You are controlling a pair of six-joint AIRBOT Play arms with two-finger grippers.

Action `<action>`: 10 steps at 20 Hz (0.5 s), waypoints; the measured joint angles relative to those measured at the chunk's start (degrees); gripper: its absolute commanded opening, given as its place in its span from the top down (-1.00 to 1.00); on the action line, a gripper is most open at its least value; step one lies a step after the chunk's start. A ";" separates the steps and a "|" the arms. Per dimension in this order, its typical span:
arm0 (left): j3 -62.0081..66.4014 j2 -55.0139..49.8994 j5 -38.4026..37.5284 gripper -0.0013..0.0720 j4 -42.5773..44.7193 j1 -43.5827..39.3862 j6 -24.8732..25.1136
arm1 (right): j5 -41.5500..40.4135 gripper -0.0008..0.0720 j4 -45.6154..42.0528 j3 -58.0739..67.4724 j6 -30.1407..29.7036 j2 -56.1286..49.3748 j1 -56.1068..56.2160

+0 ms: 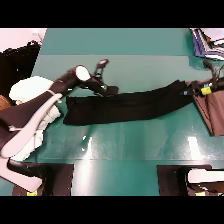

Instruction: Fold the shirts.

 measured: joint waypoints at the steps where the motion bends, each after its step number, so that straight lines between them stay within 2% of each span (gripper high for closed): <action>1: 1.70 -2.29 -0.13 0.89 -0.31 -1.29 -0.02 | 0.22 0.94 0.02 1.88 1.38 1.68 1.51; 6: 5.44 -8.59 0.90 0.89 -4.31 -4.55 -0.13 | 0.90 0.94 0.17 11.23 7.41 6.27 11.21; 10: 6.10 -9.97 1.79 0.89 -5.05 -5.86 0.04 | 0.02 0.94 0.20 16.37 9.86 7.08 19.89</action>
